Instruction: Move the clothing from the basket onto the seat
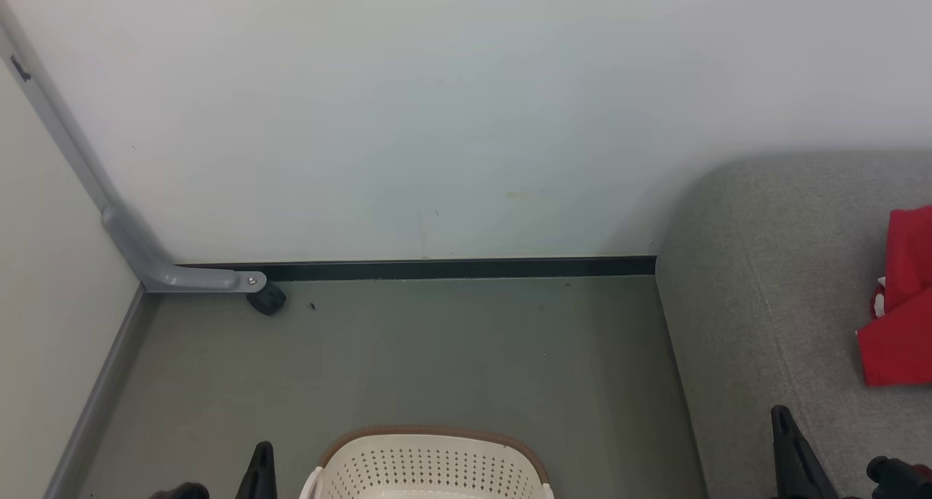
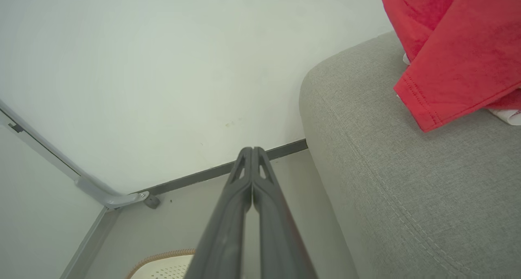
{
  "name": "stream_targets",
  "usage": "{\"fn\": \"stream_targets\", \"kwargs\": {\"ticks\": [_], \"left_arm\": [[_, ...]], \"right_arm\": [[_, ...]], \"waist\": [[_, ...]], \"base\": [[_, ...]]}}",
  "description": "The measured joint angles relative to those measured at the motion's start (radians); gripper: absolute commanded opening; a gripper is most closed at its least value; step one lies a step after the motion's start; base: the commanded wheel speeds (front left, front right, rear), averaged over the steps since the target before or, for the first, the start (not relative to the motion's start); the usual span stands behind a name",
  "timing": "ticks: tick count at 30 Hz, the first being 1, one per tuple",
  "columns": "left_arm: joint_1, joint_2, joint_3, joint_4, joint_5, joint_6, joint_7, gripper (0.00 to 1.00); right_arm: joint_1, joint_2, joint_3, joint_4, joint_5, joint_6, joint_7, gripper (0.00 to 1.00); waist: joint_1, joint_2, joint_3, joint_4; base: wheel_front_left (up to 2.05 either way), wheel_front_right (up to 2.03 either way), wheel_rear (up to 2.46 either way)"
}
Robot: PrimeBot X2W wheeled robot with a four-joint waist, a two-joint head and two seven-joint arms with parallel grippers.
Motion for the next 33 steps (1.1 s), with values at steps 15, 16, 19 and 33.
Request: {"fn": "stream_targets", "kwargs": {"ticks": [15, 16, 19, 33], "left_arm": [[-0.003, -0.012, 0.047, 0.0, -0.185, -0.036, 0.058, 0.0], [-0.003, -0.013, 0.051, 0.0, -0.197, -0.036, 0.06, 0.0], [-0.004, -0.014, 0.063, -0.001, -0.227, -0.046, 0.069, 0.0], [-0.008, -0.021, 0.106, -0.002, -0.397, -0.079, 0.118, 0.0]], "right_arm": [[-0.005, 0.016, -0.039, 0.012, 0.215, 0.016, 0.052, 0.0], [-0.006, 0.017, -0.041, 0.013, 0.228, 0.019, 0.054, 0.0], [-0.014, 0.019, -0.049, 0.016, 0.27, 0.021, 0.064, 0.0], [-0.023, 0.032, -0.084, 0.031, 0.466, 0.035, 0.111, 0.0]], "waist": [[0.0, 0.0, -0.006, -0.003], [0.0, 0.0, -0.007, -0.004], [0.0, 0.0, -0.008, -0.004], [0.0, 0.0, -0.014, -0.007]], "base": [[0.0, 0.0, 0.0], [0.0, 0.0, 0.0], [0.0, 0.0, 0.0], [0.0, 0.0, 0.0]]}}
